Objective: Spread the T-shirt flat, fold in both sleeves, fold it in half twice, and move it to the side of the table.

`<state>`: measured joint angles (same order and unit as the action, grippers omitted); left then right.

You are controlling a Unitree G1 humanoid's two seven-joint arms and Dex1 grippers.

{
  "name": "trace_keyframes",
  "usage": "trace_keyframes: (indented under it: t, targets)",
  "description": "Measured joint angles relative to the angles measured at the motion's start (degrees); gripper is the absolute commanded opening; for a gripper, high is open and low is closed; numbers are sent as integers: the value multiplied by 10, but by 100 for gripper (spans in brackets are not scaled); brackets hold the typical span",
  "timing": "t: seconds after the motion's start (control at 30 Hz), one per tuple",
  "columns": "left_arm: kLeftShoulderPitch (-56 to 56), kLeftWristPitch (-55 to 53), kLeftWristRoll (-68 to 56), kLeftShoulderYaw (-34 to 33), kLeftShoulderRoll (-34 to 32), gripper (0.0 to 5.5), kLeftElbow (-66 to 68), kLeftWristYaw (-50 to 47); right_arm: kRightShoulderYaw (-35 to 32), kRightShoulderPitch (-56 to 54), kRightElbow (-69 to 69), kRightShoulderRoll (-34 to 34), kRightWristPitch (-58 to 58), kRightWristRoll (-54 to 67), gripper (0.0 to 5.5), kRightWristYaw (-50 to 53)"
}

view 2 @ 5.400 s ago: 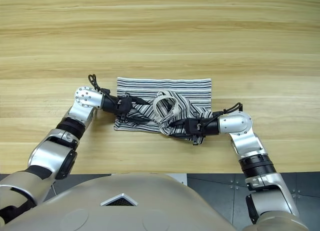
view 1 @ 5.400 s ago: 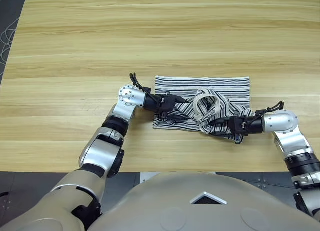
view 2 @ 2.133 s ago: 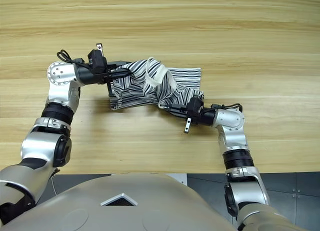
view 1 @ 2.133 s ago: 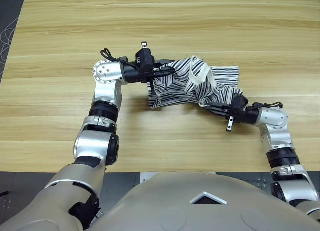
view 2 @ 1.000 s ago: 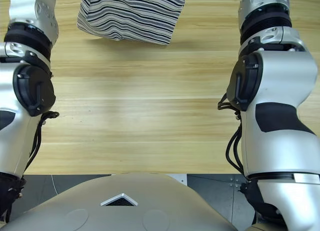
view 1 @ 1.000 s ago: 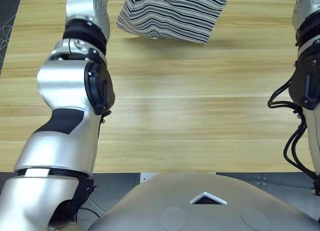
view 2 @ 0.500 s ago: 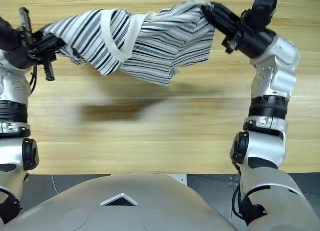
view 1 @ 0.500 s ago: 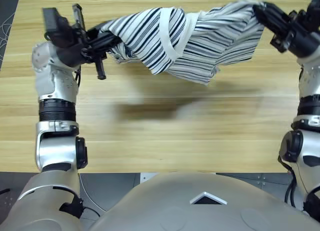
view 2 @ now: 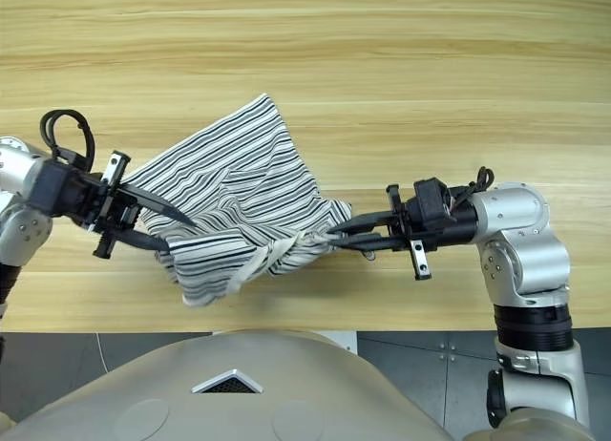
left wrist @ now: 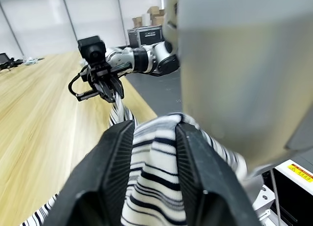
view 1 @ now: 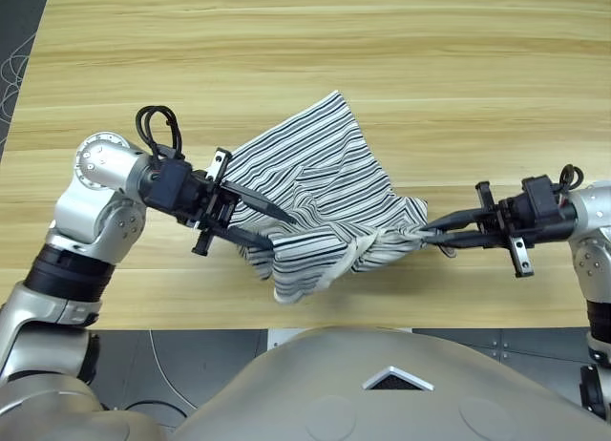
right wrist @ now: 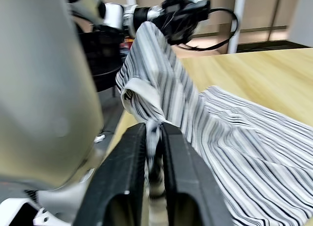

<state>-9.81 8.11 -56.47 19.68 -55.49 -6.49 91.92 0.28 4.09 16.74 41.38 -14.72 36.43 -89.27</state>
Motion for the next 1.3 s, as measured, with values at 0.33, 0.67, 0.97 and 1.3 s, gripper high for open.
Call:
trace_keyframes:
  t: [0.33, 0.67, 0.97, 1.3]
  targets:
    - [47, -4, -39, -42, -57, 339, -57, 0, -2, 20, 17, 59, 0, 10, 278, -23]
    - [-57, 114, 270, -74, 123, 339, 203, -102, 134, -182, -205, -175, 178, -235, 278, 229]
    - [-44, 135, 304, -98, 168, 339, 197, -105, 341, -452, -642, -271, 388, -558, 278, 391]
    - [-11, 117, 322, -106, 193, 339, 136, -144, 430, -607, -905, -209, 386, -713, 278, 603]
